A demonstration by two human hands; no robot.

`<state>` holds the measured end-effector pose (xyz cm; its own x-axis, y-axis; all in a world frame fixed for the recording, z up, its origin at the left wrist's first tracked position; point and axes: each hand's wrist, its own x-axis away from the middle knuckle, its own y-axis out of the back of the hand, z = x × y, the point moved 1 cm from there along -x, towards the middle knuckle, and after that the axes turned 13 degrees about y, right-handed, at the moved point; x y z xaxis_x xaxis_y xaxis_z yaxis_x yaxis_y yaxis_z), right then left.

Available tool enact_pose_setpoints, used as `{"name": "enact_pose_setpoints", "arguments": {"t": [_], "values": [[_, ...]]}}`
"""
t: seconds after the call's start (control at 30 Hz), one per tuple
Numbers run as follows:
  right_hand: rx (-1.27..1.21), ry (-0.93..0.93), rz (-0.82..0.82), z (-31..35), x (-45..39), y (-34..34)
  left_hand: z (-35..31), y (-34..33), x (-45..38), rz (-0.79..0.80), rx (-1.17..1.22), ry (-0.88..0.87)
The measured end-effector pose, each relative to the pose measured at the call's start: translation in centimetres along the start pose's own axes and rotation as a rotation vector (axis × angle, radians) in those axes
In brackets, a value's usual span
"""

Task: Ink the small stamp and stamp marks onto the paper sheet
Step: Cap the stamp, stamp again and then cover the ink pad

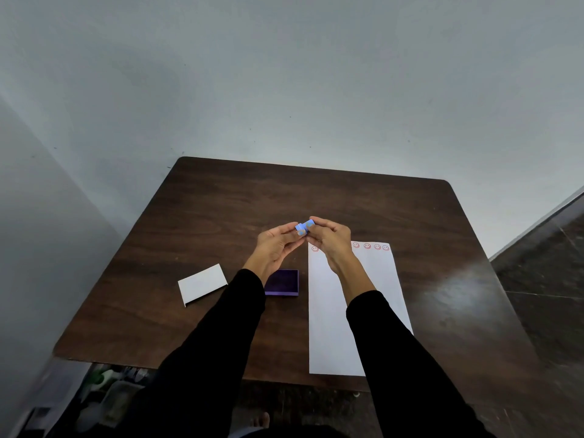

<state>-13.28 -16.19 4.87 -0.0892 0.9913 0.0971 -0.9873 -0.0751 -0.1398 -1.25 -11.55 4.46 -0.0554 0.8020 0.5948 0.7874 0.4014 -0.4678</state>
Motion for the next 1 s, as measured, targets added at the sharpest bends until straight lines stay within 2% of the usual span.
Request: {"name": "enact_pose_setpoints", "arguments": {"t": [0.3, 0.5, 0.57, 0.63, 0.67, 0.73, 0.8, 0.83, 0.9, 1.0], "values": [[-0.022, -0.056, 0.056, -0.9, 0.1, 0.4, 0.3, 0.5, -0.2, -0.04, -0.122, -0.023], [-0.006, -0.165, 0.161, -2.1, 0.7, 0.7, 1.3, 1.5, 0.0, -0.078, -0.165, 0.02], [0.009, -0.185, 0.112, -2.6, 0.9, 0.8, 1.6, 1.6, 0.0, -0.062, -0.187, 0.022], [0.003, -0.166, -0.006, -3.6, 1.1, 1.0, 1.8, 1.5, -0.1, -0.089, -0.256, 0.017], [0.061, -0.119, -0.081, -4.3, 1.4, 1.2, 1.8, 1.5, -0.3, -0.13, -0.323, 0.007], [0.367, 0.078, -0.207, -5.6, 2.2, 1.9, 1.9, 1.7, -0.6, -0.247, -0.529, -0.06], [0.64, 0.263, -0.269, -6.6, 3.2, 2.5, 2.2, 2.2, -0.6, -0.354, -0.779, -0.188], [0.695, 0.304, -0.272, -7.0, 3.6, 2.7, 2.4, 2.5, -0.4, -0.392, -0.909, -0.251], [0.71, 0.279, -0.243, -7.7, 4.1, 2.9, 3.0, 3.2, -0.1, -0.443, -1.184, -0.325], [0.725, 0.202, -0.204, -8.7, 4.7, 3.2, 4.1, 4.2, 0.2, -0.365, -1.522, -0.234]]}}
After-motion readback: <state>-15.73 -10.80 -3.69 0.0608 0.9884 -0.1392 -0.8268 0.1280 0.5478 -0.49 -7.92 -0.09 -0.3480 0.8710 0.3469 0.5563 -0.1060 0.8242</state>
